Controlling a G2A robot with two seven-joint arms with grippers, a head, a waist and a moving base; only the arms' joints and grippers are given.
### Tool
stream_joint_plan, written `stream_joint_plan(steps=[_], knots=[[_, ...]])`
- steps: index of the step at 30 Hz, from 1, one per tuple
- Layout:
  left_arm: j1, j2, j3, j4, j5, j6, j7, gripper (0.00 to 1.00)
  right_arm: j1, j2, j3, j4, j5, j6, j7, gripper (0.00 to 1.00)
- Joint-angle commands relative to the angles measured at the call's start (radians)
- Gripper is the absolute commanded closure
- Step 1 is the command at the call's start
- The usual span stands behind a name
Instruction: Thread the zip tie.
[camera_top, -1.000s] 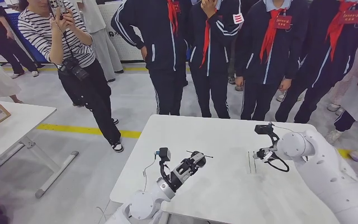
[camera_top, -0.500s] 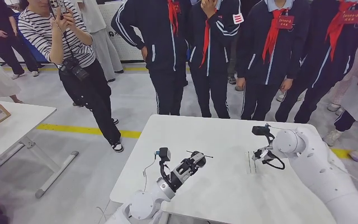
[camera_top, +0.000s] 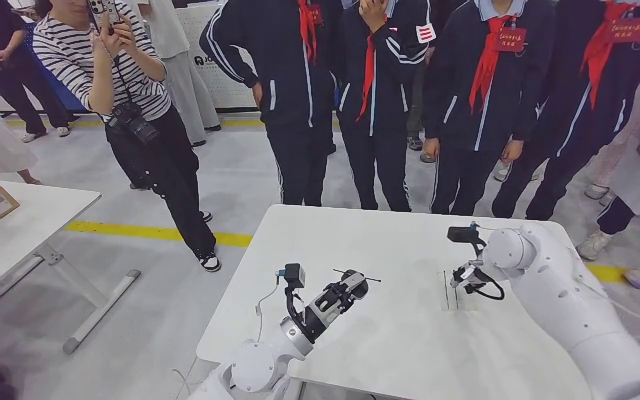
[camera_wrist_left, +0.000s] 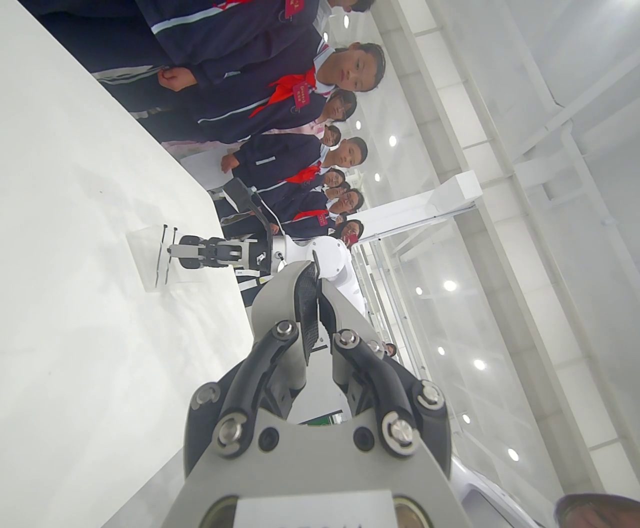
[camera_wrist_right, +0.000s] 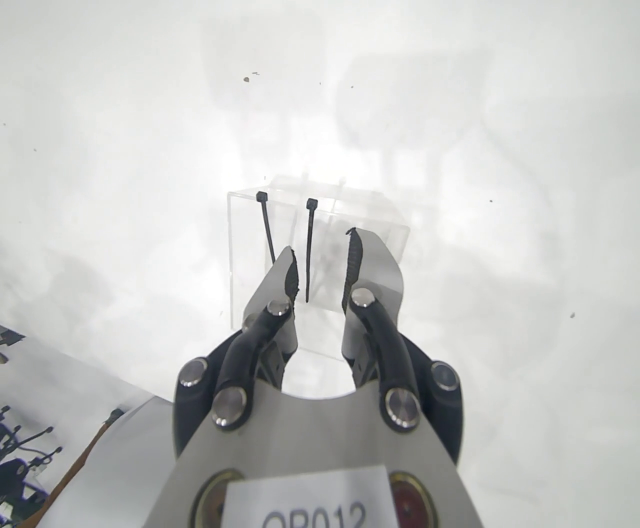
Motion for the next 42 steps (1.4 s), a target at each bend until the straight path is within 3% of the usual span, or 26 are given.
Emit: stream_joint_plan(steps=[1,8,12,14,22,26,31,39,42], knots=[[0.0,0.0,0.0,0.0,0.0,0.0,0.0,1.0,0.008,-0.01,-0.007,0.021,0.002,-0.007,-0.001,0.75],[0.0,0.0,0.0,0.0,0.0,0.0,0.0,1.0,0.033,-0.045,-0.028,0.097,0.011,-0.034,-0.007,0.76],[0.0,0.0,0.0,0.0,0.0,0.0,0.0,1.0,0.046,-0.064,-0.037,0.138,0.013,-0.047,-0.012,0.85],[0.0,0.0,0.0,0.0,0.0,0.0,0.0,1.0,0.051,-0.071,-0.04,0.155,0.013,-0.052,-0.014,0.99],[0.0,0.0,0.0,0.0,0.0,0.0,0.0,1.0,0.064,-0.088,-0.037,0.21,0.014,-0.095,-0.036,1.0],[0.0,0.0,0.0,0.0,0.0,0.0,0.0,1.0,0.061,-0.083,-0.023,0.21,0.021,-0.148,-0.052,1.0],[0.0,0.0,0.0,0.0,0.0,0.0,0.0,1.0,0.05,-0.069,-0.008,0.183,0.004,-0.168,-0.056,1.0],[0.0,0.0,0.0,0.0,0.0,0.0,0.0,1.0,0.004,-0.015,0.051,0.065,-0.03,-0.149,-0.062,1.0],[0.0,0.0,0.0,0.0,0.0,0.0,0.0,1.0,0.001,-0.012,0.054,0.059,-0.031,-0.147,-0.06,1.0]])
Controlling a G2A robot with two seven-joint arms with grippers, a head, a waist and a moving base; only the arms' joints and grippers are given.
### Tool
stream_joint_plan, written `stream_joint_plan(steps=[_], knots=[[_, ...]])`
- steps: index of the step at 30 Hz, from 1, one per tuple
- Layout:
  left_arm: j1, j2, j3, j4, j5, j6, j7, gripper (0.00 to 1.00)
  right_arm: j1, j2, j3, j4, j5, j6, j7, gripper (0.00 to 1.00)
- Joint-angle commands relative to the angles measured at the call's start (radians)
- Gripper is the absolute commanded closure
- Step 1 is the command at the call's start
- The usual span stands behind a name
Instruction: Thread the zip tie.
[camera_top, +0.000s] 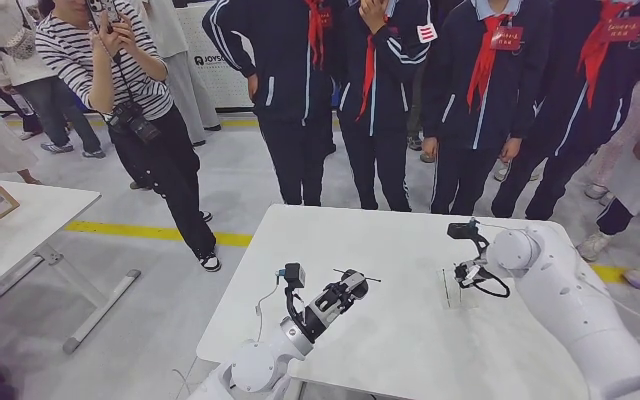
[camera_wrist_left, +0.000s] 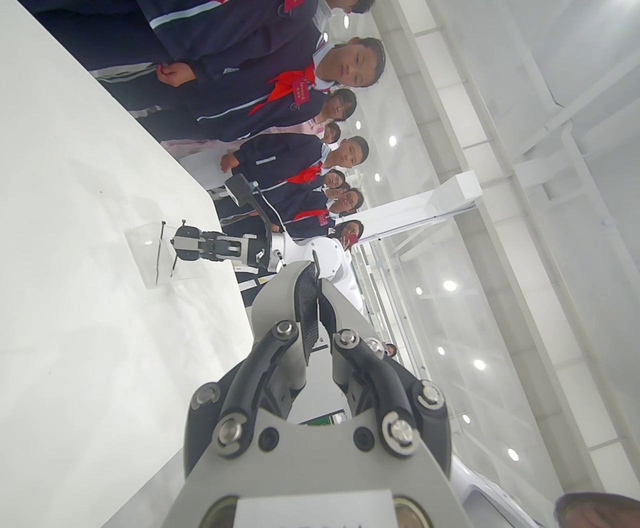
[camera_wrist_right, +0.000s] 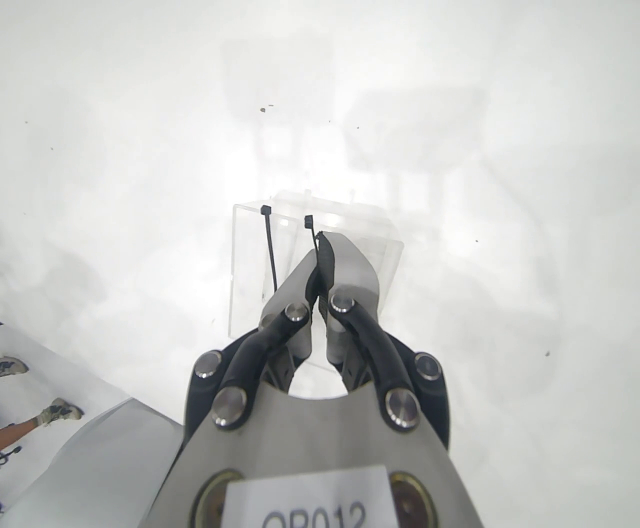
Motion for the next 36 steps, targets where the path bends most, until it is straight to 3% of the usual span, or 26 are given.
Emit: stream_joint_plan(steps=[1,11,17,23,27,36], knots=[[0.0,0.0,0.0,0.0,0.0,0.0,0.0,1.0,0.001,-0.001,-0.001,0.002,0.0,-0.001,0.0,1.0],[0.0,0.0,0.0,0.0,0.0,0.0,0.0,1.0,-0.013,0.001,0.005,-0.008,0.003,-0.002,-0.033,1.0],[0.0,0.0,0.0,0.0,0.0,0.0,0.0,1.0,-0.043,0.036,0.068,-0.054,0.008,-0.035,-0.075,1.0],[0.0,0.0,0.0,0.0,0.0,0.0,0.0,1.0,-0.138,0.105,0.179,-0.235,-0.022,-0.026,-0.096,1.0],[0.0,0.0,0.0,0.0,0.0,0.0,0.0,1.0,-0.269,0.163,0.302,-0.449,-0.042,0.008,-0.117,1.0],[0.0,0.0,0.0,0.0,0.0,0.0,0.0,1.0,-0.269,0.163,0.302,-0.449,-0.042,0.008,-0.117,1.0]])
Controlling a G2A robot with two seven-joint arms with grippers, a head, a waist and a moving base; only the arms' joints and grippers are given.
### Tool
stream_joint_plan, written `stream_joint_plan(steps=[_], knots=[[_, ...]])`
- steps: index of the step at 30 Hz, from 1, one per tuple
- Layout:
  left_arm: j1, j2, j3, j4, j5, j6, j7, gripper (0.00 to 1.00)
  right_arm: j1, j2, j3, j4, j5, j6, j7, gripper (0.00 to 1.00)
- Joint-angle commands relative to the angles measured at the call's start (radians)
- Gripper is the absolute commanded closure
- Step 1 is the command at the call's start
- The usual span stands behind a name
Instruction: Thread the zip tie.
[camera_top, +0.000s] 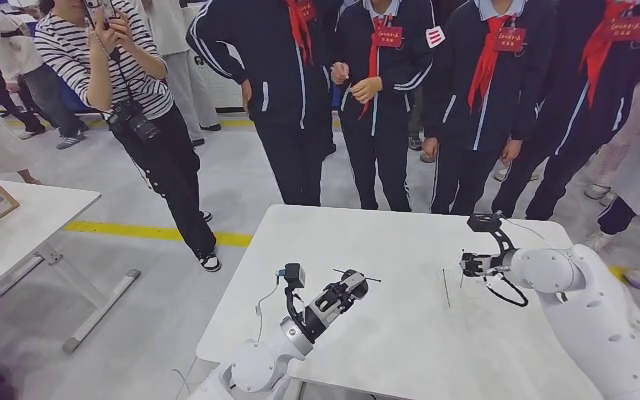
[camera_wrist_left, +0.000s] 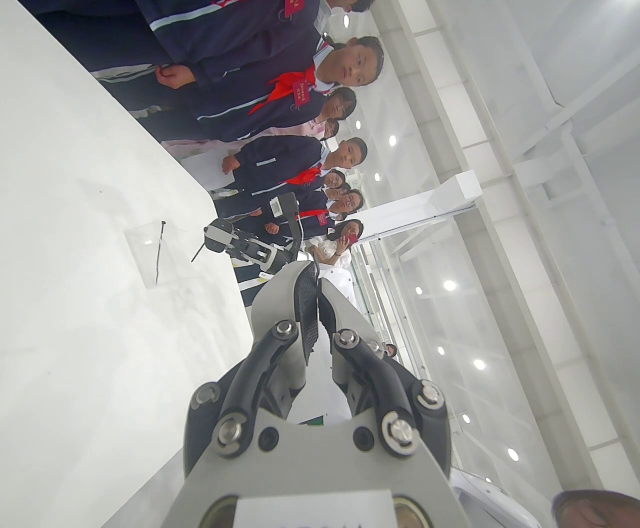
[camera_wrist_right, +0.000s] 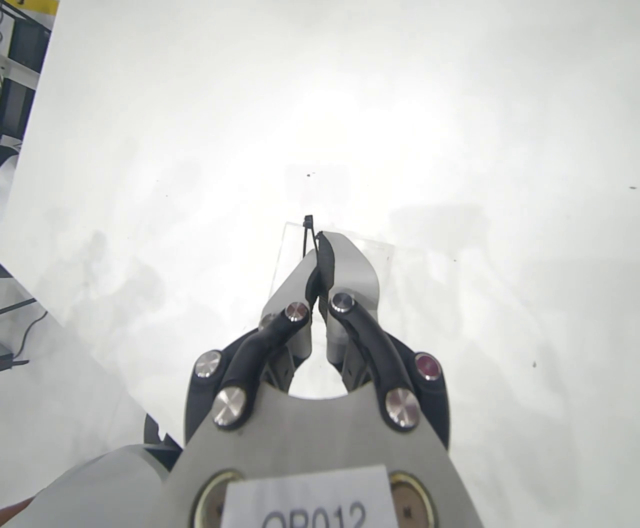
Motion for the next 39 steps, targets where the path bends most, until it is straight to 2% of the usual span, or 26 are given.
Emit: stream_joint_plan(steps=[1,4,6,10,12,16,18,31,35,39], knots=[[0.0,0.0,0.0,0.0,0.0,0.0,0.0,1.0,0.0,0.0,0.0,0.0,0.0,0.0,0.0,1.0],[0.0,0.0,0.0,0.0,0.0,0.0,0.0,1.0,0.0,0.0,0.0,0.0,0.0,0.0,0.0,1.0],[0.0,0.0,0.0,0.0,0.0,0.0,0.0,1.0,-0.019,0.001,0.009,-0.014,0.011,0.001,-0.044,1.0],[0.0,0.0,0.0,0.0,0.0,0.0,0.0,1.0,-0.061,0.015,0.072,-0.068,0.049,-0.018,-0.109,1.0],[0.0,0.0,0.0,0.0,0.0,0.0,0.0,1.0,-0.093,0.026,0.112,-0.117,0.053,-0.022,-0.132,1.0],[0.0,0.0,0.0,0.0,0.0,0.0,0.0,1.0,-0.207,0.053,0.21,-0.261,0.09,-0.046,-0.158,1.0],[0.0,0.0,0.0,0.0,0.0,0.0,0.0,1.0,-0.252,0.061,0.242,-0.309,0.128,-0.064,-0.143,1.0],[0.0,0.0,0.0,0.0,0.0,0.0,0.0,1.0,-0.252,0.061,0.242,-0.309,0.128,-0.064,-0.143,1.0],[-0.027,-0.006,0.014,0.015,0.061,0.019,0.062,1.0,-0.275,0.059,0.243,-0.323,0.132,-0.054,-0.214,1.0],[-0.067,-0.016,0.041,0.049,0.151,0.055,0.16,1.0,-0.322,0.058,0.264,-0.369,0.151,-0.047,-0.331,1.0]])
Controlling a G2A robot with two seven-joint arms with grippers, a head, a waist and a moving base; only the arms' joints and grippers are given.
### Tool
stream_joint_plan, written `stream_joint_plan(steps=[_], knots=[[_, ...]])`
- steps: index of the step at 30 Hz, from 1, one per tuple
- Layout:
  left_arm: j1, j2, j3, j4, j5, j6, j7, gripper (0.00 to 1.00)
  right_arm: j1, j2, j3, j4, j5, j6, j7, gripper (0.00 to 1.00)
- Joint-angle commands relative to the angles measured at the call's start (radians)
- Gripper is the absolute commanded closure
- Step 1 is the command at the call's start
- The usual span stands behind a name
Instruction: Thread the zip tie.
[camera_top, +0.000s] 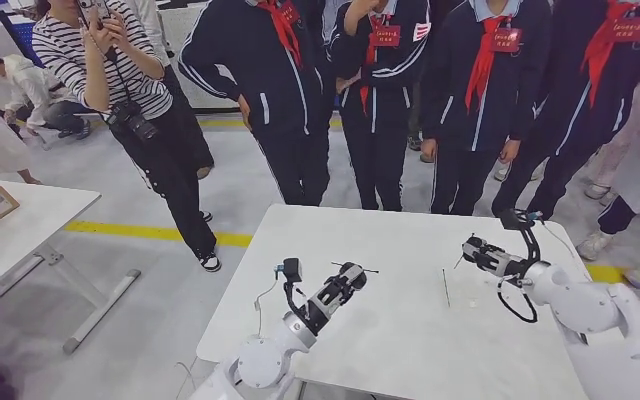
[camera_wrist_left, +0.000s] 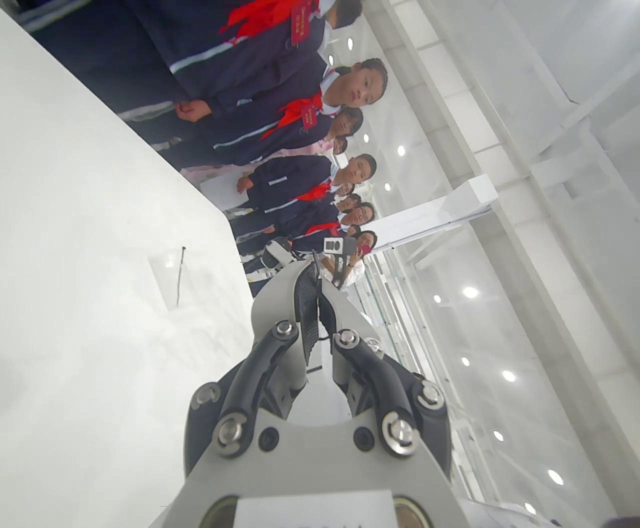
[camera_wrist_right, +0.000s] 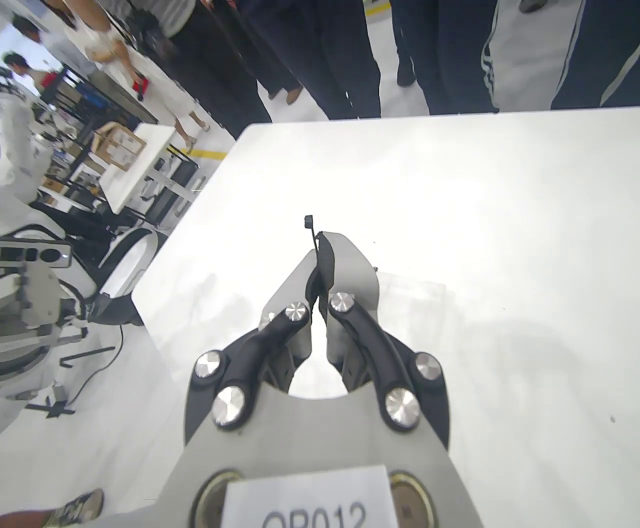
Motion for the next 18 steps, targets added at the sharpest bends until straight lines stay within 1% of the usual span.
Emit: stream_joint_plan(steps=[1,3,4,7,9,11,18], knots=[[-0.024,-0.006,0.022,0.026,0.045,0.03,0.05,1.0,-0.035,0.0,0.009,-0.038,0.002,0.005,-0.052,1.0],[-0.048,-0.012,0.036,0.05,0.065,0.059,0.07,1.0,-0.065,0.001,0.017,-0.073,0.001,0.02,-0.086,1.0],[-0.064,-0.015,0.049,0.069,0.085,0.078,0.085,1.0,-0.085,0.001,0.016,-0.101,-0.007,0.031,-0.101,1.0],[-0.102,-0.024,0.074,0.114,0.102,0.121,0.106,1.0,-0.122,-0.001,0.01,-0.148,-0.024,0.065,-0.14,1.0],[-0.128,-0.032,0.095,0.15,0.096,0.139,0.114,1.0,-0.135,-0.004,-0.007,-0.161,-0.016,0.087,-0.138,1.0],[-0.153,-0.039,0.111,0.181,0.099,0.15,0.121,1.0,-0.134,-0.005,-0.01,-0.161,-0.016,0.09,-0.138,1.0],[-0.155,-0.04,0.113,0.184,0.095,0.149,0.121,1.0,-0.134,-0.005,-0.01,-0.161,-0.016,0.09,-0.138,1.0]])
